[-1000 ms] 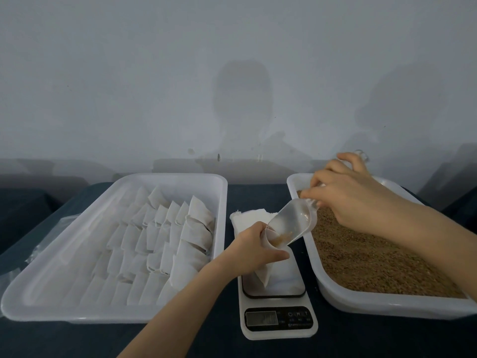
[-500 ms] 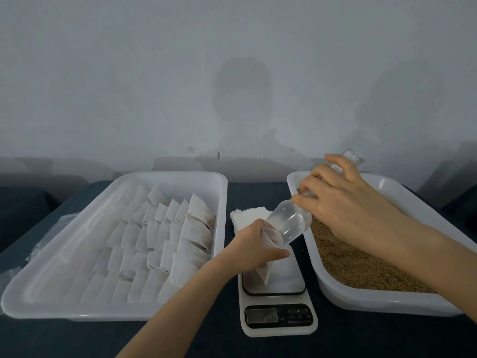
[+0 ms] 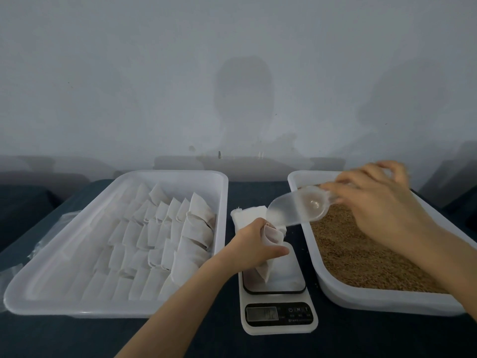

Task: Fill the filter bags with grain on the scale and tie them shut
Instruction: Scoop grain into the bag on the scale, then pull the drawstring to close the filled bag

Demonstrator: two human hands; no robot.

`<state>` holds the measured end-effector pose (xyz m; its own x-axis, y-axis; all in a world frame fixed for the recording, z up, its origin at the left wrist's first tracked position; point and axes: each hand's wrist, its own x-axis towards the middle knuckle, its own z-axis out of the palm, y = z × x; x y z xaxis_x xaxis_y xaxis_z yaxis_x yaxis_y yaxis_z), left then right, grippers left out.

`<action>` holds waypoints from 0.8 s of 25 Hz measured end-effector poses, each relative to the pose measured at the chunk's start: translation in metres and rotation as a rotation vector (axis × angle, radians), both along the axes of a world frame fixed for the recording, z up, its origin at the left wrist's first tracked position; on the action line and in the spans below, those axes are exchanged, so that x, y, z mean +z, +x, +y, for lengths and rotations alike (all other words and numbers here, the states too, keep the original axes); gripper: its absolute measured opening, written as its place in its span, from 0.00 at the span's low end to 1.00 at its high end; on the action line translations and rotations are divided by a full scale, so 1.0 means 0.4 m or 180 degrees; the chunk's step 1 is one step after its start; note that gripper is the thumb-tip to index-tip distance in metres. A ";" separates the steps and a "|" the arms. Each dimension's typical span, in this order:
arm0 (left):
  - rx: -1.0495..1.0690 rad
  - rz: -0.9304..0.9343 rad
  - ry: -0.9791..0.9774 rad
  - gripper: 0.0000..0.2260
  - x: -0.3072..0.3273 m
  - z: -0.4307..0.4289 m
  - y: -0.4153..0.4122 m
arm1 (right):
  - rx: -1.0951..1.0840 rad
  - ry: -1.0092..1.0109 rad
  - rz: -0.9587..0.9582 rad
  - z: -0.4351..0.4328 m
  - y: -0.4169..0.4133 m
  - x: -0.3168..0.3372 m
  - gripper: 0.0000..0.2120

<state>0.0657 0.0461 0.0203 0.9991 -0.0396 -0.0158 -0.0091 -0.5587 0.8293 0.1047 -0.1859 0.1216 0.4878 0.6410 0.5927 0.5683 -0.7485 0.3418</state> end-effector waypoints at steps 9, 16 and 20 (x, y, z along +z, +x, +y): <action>0.0016 -0.0014 0.0024 0.24 -0.007 0.004 0.003 | -0.1788 0.0812 0.1969 -0.136 0.075 -0.220 0.10; 0.0009 0.0011 0.0128 0.25 -0.005 0.004 0.006 | -0.2082 0.0305 0.1950 -0.106 0.087 -0.241 0.14; 0.0000 0.0042 0.0135 0.25 0.002 0.001 0.007 | -0.0394 0.1363 0.2137 0.002 0.018 -0.195 0.18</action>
